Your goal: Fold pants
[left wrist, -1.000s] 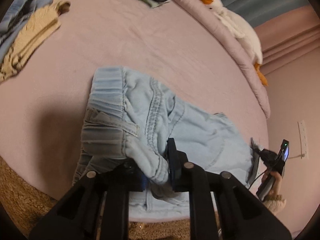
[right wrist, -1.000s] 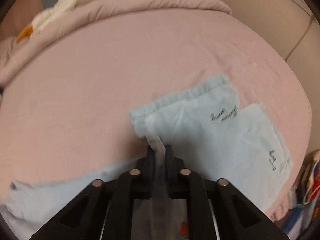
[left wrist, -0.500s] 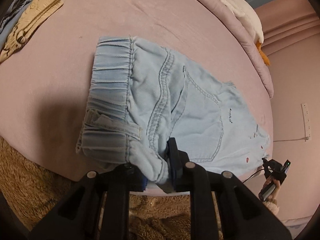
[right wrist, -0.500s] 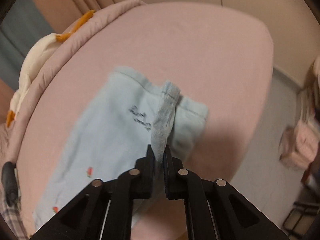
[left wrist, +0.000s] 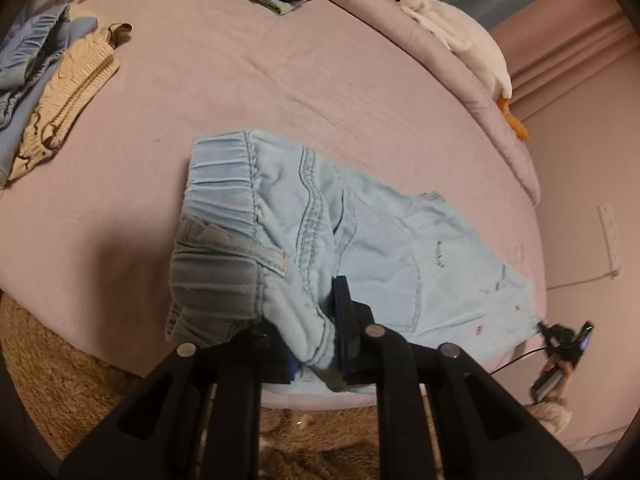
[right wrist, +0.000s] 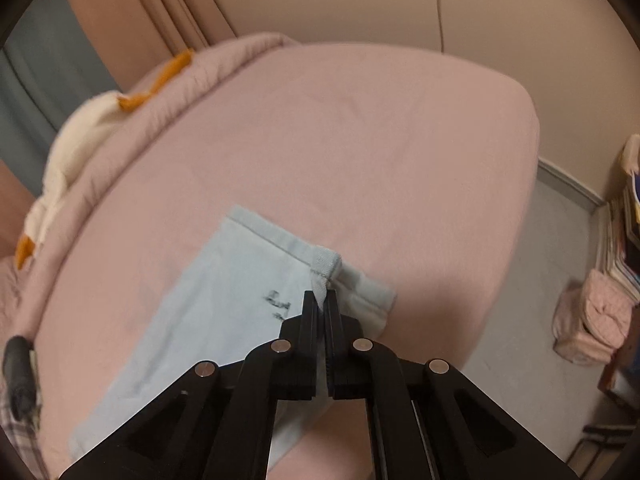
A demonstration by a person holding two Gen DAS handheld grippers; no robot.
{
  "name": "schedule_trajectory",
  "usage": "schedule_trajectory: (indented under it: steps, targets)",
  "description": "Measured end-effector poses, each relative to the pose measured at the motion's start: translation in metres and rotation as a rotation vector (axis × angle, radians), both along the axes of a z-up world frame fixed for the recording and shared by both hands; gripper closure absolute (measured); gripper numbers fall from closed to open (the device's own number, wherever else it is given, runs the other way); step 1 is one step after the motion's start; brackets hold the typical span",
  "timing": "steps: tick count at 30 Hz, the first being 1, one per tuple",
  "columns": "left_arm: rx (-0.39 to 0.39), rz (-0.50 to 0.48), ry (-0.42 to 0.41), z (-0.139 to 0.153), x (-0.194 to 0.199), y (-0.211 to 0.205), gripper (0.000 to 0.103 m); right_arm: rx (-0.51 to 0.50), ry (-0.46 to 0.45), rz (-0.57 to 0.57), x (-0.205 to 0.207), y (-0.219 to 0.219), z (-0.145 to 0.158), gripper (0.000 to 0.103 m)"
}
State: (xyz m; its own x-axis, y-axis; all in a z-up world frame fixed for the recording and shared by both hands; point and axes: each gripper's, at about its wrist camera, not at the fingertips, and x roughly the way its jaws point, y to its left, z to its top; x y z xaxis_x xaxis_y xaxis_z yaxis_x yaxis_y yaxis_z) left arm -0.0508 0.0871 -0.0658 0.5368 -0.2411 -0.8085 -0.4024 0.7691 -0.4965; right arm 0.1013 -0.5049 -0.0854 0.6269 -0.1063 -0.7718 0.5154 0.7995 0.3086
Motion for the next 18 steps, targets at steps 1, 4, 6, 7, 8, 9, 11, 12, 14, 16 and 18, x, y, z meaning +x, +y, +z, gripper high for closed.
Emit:
schedule_trajectory:
  steps: [1, 4, 6, 7, 8, 9, 11, 12, 14, 16, 18]
  targets:
    - [0.005, 0.001, 0.027, -0.007, -0.001, -0.001, 0.089, 0.001, -0.005, -0.002, -0.002, -0.002, -0.001, 0.100]
    - [-0.038, 0.016, 0.088, -0.032, -0.004, -0.001, 0.088, 0.015, 0.038, -0.016, 0.001, -0.009, -0.017, 0.100]
    - [-0.030, 0.013, 0.075, -0.033, -0.007, -0.002, 0.087, 0.013, 0.099, -0.032, 0.003, -0.012, -0.037, 0.100]
    - [-0.022, 0.009, 0.076, -0.032, -0.007, -0.003, 0.086, 0.021, 0.097, -0.031, 0.000, -0.014, -0.042, 0.100]
    - [-0.014, 0.007, 0.079, -0.031, -0.007, -0.004, 0.084, 0.033, 0.089, -0.032, -0.001, -0.015, -0.047, 0.100]
    - [-0.006, 0.002, 0.083, -0.029, -0.006, -0.005, 0.083, 0.049, 0.074, -0.037, -0.003, -0.017, -0.050, 0.100]
    - [0.007, 0.001, 0.086, -0.023, -0.006, -0.006, 0.079, 0.056, 0.074, -0.045, -0.006, -0.019, -0.046, 0.100]
    - [0.022, 0.000, 0.089, -0.017, -0.007, -0.005, 0.079, 0.050, 0.087, -0.045, -0.007, -0.019, -0.043, 0.100]
    - [0.026, 0.002, 0.075, -0.009, -0.012, -0.001, 0.072, 0.045, 0.095, -0.038, -0.009, -0.016, -0.038, 0.097]
    - [0.058, 0.036, 0.063, 0.000, -0.019, 0.004, 0.048, 0.046, 0.095, -0.037, -0.015, -0.015, -0.033, 0.076]
    - [0.103, 0.063, 0.028, 0.005, -0.024, 0.010, 0.036, 0.054, 0.092, -0.042, -0.022, -0.012, -0.030, 0.048]
